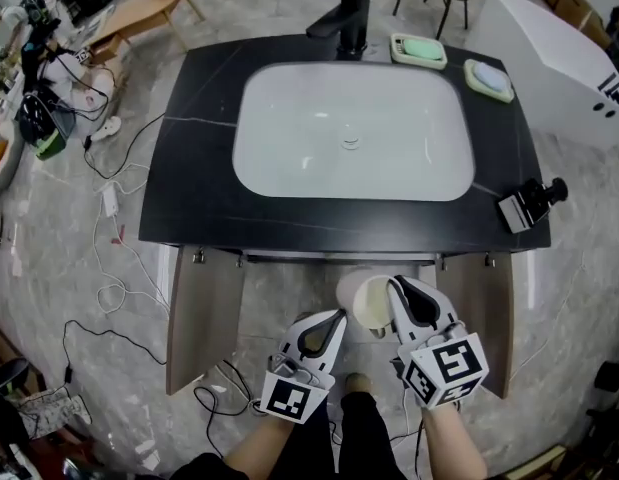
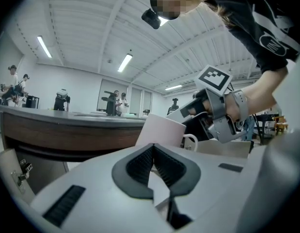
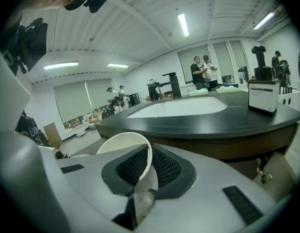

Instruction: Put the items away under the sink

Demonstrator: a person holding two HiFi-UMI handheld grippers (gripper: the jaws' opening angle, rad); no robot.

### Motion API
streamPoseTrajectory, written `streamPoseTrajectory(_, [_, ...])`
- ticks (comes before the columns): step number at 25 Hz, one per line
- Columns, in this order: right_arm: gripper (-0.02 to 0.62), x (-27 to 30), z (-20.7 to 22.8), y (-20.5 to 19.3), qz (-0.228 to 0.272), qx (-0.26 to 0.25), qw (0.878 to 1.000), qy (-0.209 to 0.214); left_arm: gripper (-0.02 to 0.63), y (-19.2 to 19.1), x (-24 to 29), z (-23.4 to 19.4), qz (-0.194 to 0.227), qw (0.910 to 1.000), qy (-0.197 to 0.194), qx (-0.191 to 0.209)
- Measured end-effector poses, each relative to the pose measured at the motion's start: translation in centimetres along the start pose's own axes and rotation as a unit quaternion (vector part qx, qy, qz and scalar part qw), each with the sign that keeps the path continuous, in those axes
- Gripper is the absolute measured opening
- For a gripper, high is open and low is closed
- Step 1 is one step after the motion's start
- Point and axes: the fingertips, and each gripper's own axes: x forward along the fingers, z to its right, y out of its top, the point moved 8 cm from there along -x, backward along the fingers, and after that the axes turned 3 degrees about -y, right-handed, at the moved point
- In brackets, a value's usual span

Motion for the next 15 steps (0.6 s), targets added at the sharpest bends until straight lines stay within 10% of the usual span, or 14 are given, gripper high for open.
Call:
streamPoseTrajectory(10, [0.052,5.6,1.4,-8.6,-0.005,0.021,1.0,0.005,0.009,-8.2,1.6,-2.1,0.005,0.9995,0.024,0.02])
streamPoseTrajectory(15, [0.052,10.0,2.4,-13.6,0.013,0.005,1.0,0.02,0.009,-14.6,2.6,-3.1,0.04,0.9964,0.066,-0.037])
